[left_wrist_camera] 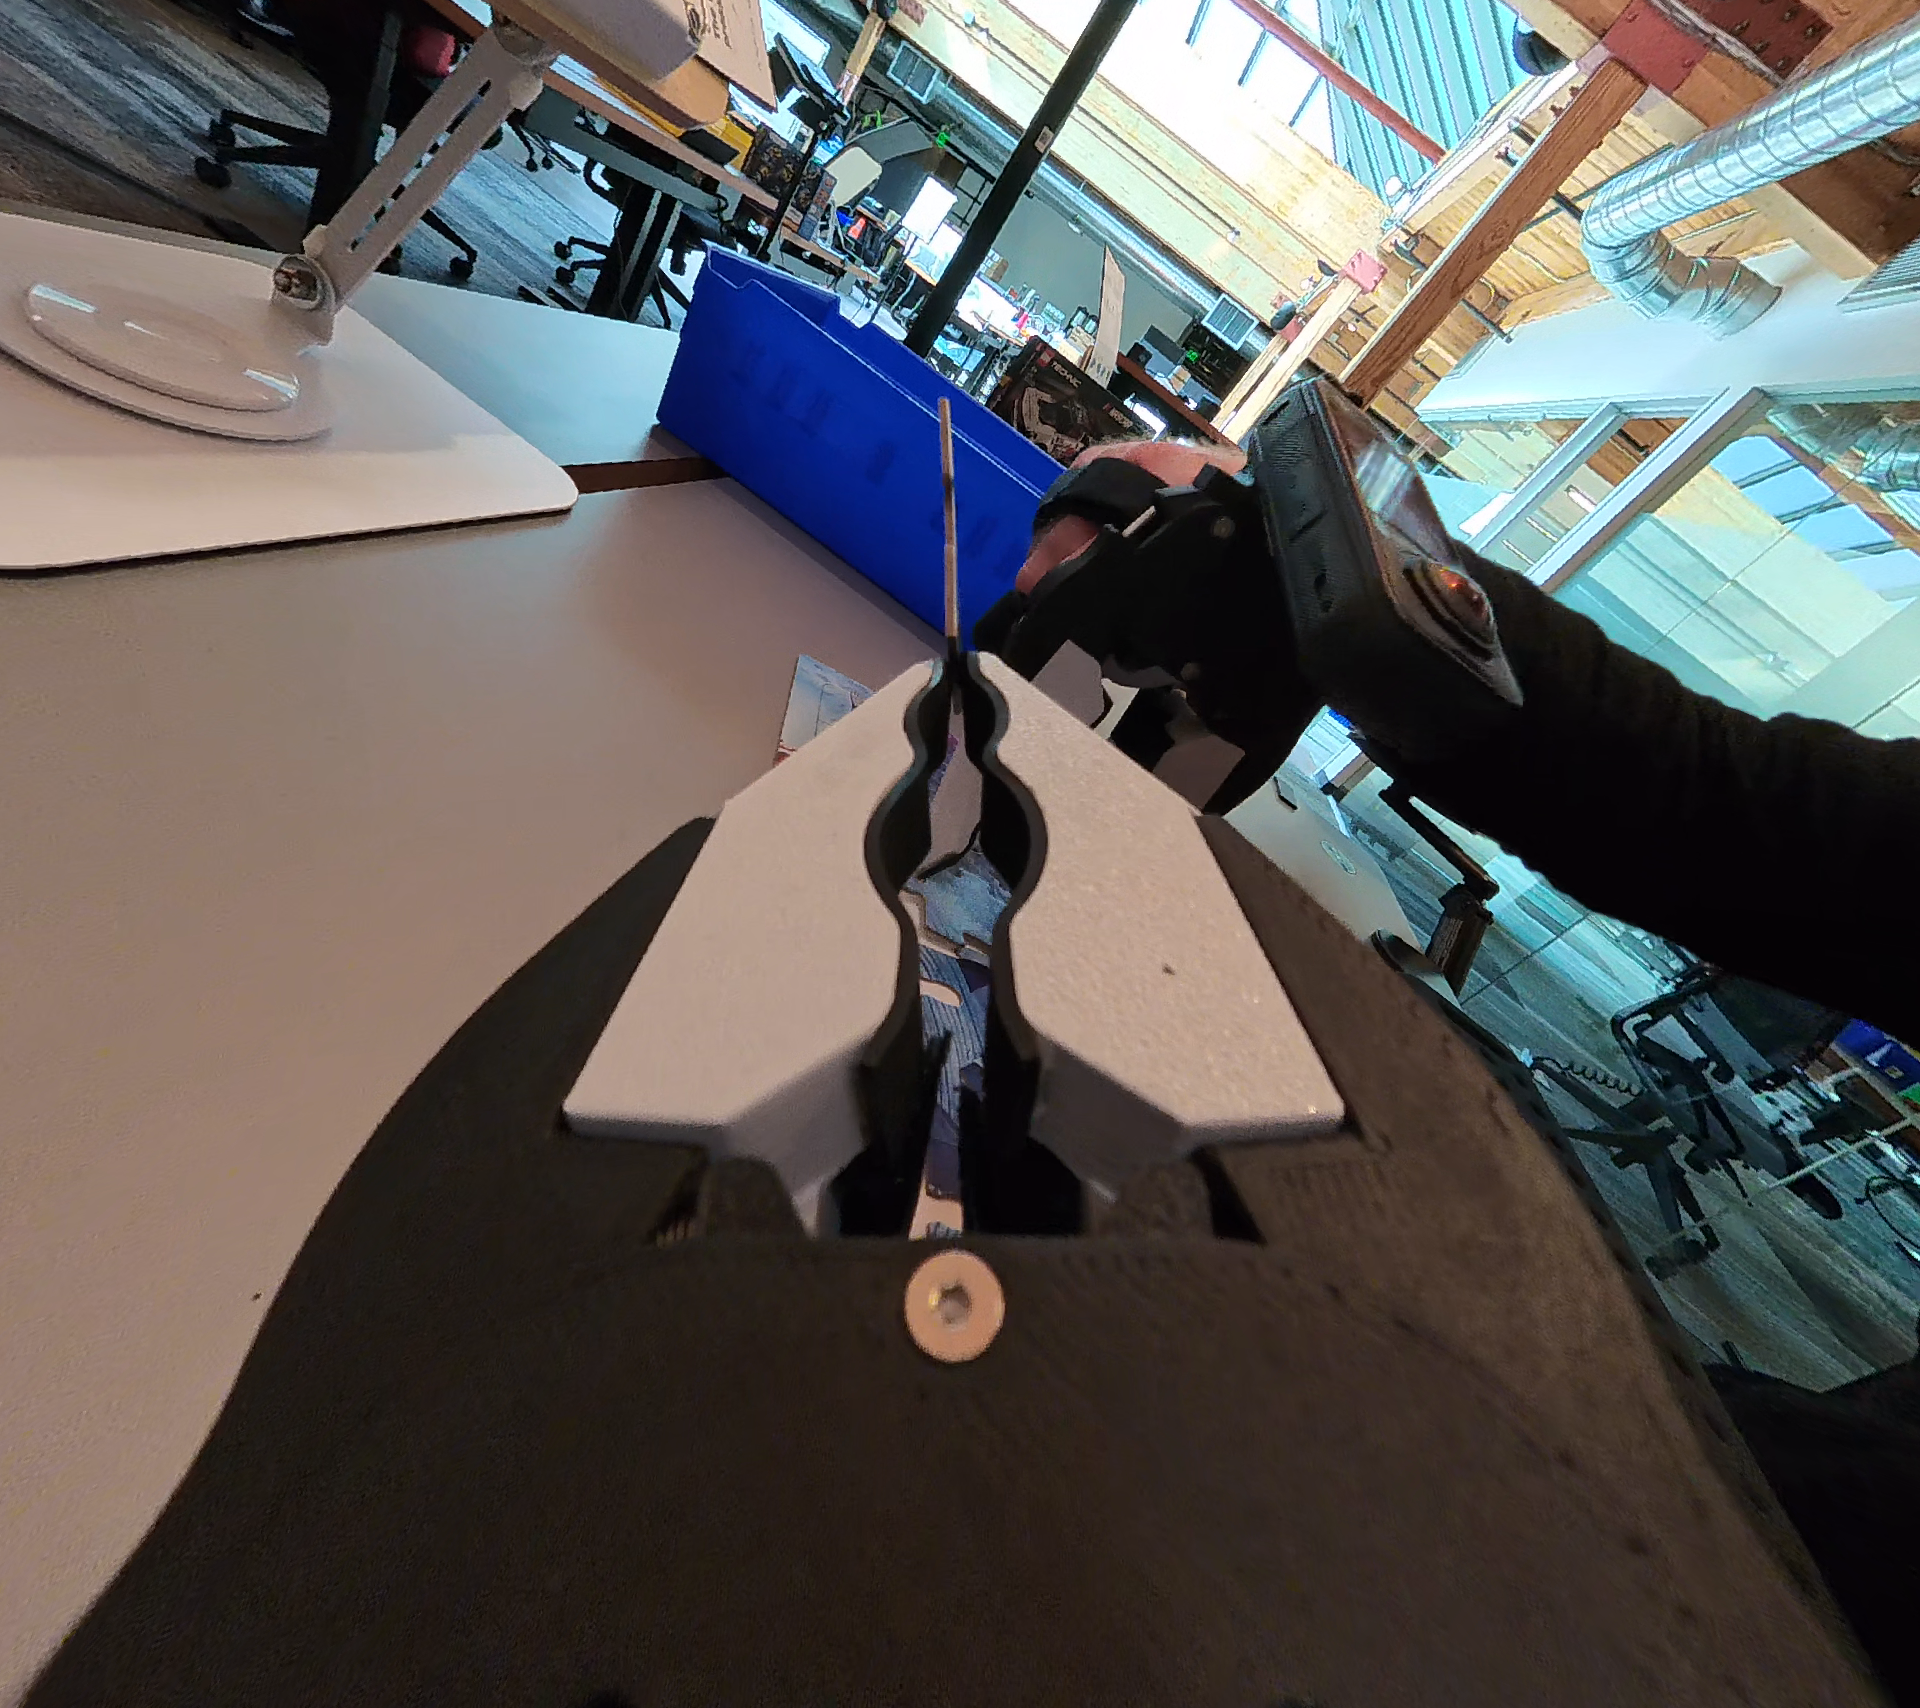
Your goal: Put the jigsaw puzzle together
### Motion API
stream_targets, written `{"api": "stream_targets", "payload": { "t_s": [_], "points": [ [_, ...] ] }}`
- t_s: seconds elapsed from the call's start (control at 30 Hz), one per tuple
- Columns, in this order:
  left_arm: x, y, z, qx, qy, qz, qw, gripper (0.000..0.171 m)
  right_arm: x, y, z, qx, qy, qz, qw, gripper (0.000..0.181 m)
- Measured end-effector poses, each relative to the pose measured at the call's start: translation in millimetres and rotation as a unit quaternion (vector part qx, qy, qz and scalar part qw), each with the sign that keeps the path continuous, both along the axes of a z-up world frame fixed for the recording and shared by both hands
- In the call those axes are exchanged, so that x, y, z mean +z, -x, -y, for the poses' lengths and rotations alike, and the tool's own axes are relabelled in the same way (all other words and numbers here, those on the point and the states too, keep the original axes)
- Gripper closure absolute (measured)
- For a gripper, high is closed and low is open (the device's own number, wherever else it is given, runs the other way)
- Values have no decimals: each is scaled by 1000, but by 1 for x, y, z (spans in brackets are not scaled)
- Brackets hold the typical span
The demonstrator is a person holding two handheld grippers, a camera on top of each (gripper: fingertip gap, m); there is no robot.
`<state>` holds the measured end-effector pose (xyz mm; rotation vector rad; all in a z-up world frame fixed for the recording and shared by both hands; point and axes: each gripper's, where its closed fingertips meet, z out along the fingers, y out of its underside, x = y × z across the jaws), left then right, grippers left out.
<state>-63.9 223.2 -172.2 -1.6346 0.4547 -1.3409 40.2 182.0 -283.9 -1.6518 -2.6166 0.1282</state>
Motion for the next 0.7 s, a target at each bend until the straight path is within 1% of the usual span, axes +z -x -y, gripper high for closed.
{"api": "stream_targets", "payload": {
  "t_s": [0.17,0.2,0.27,0.37,0.5,0.57,0.6,0.63,0.67,0.7],
  "points": [
    [0,2,-1,2,0,1,1000,171,-3,-1,2,7,-3,17,1000,137],
    [0,3,-1,3,1,2,1000,171,-2,1,1,4,-6,14,1000,133],
    [-1,2,-1,2,1,1,1000,171,1,3,1,-4,-7,7,1000,130],
    [-1,1,-1,1,1,0,1000,171,9,5,2,-11,-8,-5,1000,131],
    [-1,2,-1,2,1,0,1000,171,15,14,6,-27,9,-35,999,152],
    [-1,3,-2,3,1,2,1000,171,8,15,7,-36,14,-40,998,162],
    [0,4,-2,4,1,3,1000,171,1,15,7,-44,16,-40,998,173],
    [0,4,-2,4,1,3,1000,171,-6,13,7,-52,18,-35,998,176],
    [0,4,-2,5,1,3,1000,171,-4,18,10,-57,31,-54,996,181],
    [0,4,-2,5,2,3,1000,171,-5,15,7,-59,21,-45,997,181]
  ]
}}
